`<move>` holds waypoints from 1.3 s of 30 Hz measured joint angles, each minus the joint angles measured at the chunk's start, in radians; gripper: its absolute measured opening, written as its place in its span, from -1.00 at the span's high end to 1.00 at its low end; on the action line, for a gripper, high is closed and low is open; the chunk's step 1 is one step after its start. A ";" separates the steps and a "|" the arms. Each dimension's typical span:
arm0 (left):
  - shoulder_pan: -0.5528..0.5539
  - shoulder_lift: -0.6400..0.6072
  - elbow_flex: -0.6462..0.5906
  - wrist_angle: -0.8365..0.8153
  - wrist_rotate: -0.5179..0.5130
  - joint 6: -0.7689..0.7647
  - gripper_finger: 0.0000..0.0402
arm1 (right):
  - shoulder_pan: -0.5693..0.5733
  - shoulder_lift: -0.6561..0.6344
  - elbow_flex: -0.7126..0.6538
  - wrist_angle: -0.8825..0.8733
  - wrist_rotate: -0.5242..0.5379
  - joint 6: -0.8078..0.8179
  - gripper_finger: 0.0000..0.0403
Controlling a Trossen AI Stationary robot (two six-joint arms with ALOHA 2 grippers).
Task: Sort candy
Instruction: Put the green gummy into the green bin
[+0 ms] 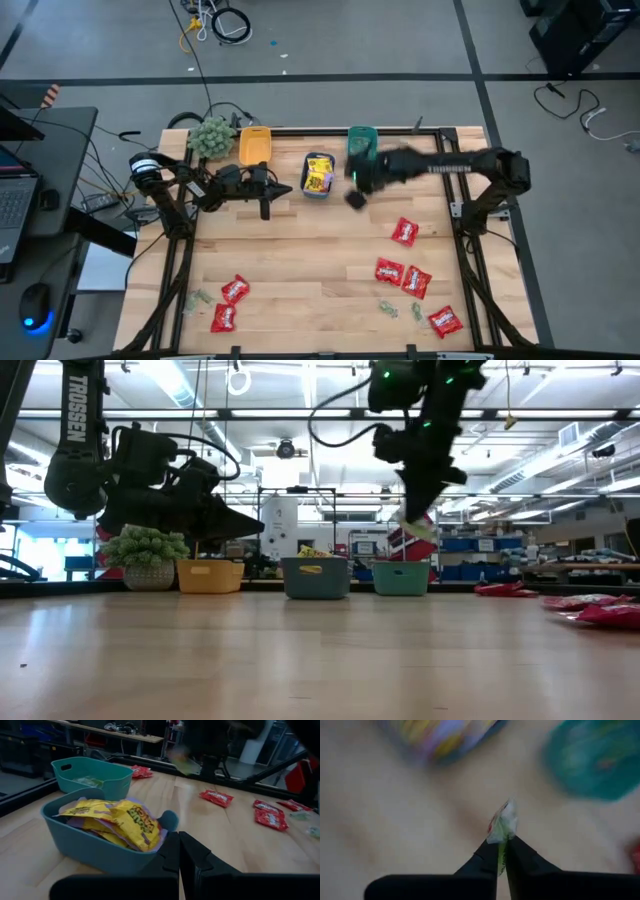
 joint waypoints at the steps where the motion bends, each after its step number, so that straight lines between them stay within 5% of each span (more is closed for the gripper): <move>1: 0.000 0.000 0.000 0.000 -0.009 0.000 1.00 | -0.045 0.001 0.012 0.016 0.006 0.025 0.95; 9: 0.000 0.000 0.000 0.001 -0.026 0.002 1.00 | -0.323 0.031 0.005 0.132 -0.108 0.183 0.89; 29: 0.000 0.000 0.000 -0.001 -0.062 0.005 1.00 | -0.379 0.206 0.018 0.204 -0.070 0.158 0.80; 39: 0.000 0.000 0.000 -0.002 -0.064 0.005 1.00 | -0.379 0.206 0.022 0.216 -0.033 0.077 0.44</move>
